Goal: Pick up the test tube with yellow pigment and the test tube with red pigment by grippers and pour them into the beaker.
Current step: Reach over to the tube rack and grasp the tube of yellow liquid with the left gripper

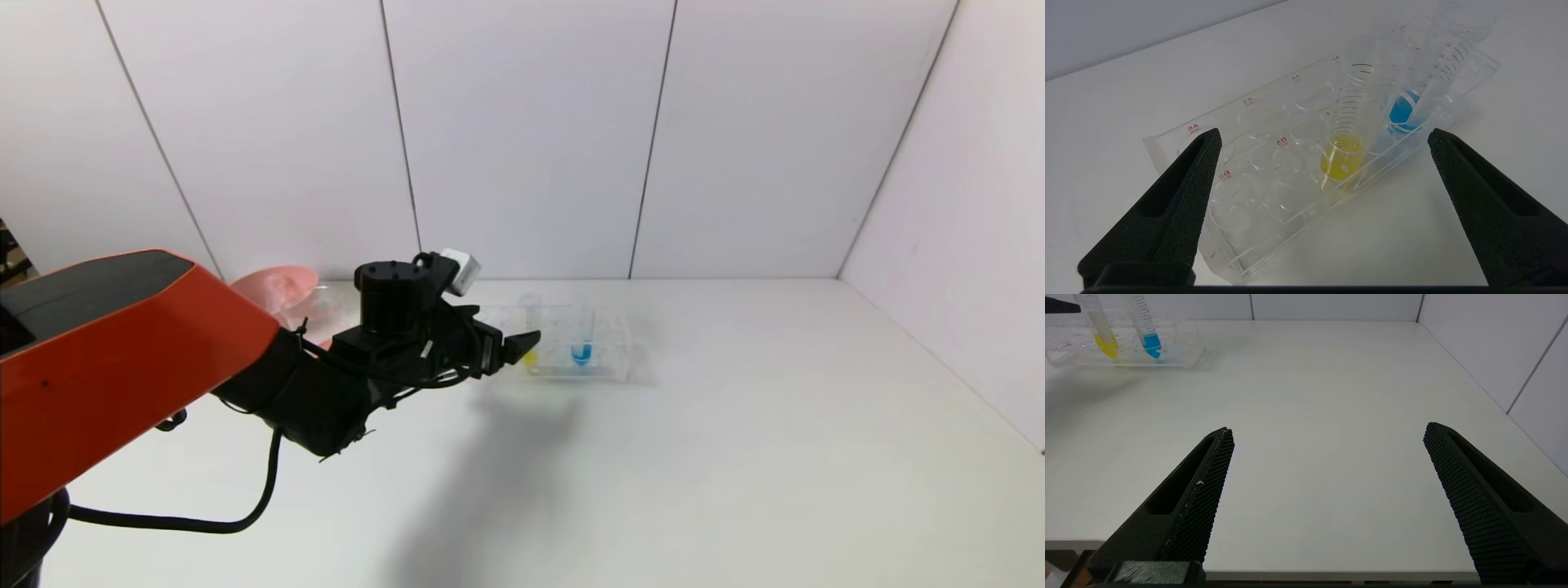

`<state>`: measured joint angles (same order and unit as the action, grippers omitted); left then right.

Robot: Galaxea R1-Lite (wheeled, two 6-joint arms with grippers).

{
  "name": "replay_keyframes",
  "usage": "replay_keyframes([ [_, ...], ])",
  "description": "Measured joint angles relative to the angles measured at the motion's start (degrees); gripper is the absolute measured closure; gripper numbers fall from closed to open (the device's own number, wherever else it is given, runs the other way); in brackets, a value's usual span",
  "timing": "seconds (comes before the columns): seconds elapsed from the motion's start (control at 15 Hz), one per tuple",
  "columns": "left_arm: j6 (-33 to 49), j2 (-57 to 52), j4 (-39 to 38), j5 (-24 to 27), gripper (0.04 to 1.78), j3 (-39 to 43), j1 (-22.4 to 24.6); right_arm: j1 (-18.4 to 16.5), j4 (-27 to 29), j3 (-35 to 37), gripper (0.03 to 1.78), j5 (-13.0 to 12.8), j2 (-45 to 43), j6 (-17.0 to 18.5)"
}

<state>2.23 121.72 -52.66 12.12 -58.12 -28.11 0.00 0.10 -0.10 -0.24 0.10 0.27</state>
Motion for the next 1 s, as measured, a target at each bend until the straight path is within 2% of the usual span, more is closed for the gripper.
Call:
replay_keyframes([
  [0.47,0.09,2.45,0.22,3.5,0.06,-3.84,0.69,0.0,0.0,0.0,0.11,0.02,0.0,-0.02],
  [1.0,0.11,4.07,1.16,3.69,0.06,-6.23,0.85,0.0,0.0,0.0,0.11,0.0,0.0,0.0],
])
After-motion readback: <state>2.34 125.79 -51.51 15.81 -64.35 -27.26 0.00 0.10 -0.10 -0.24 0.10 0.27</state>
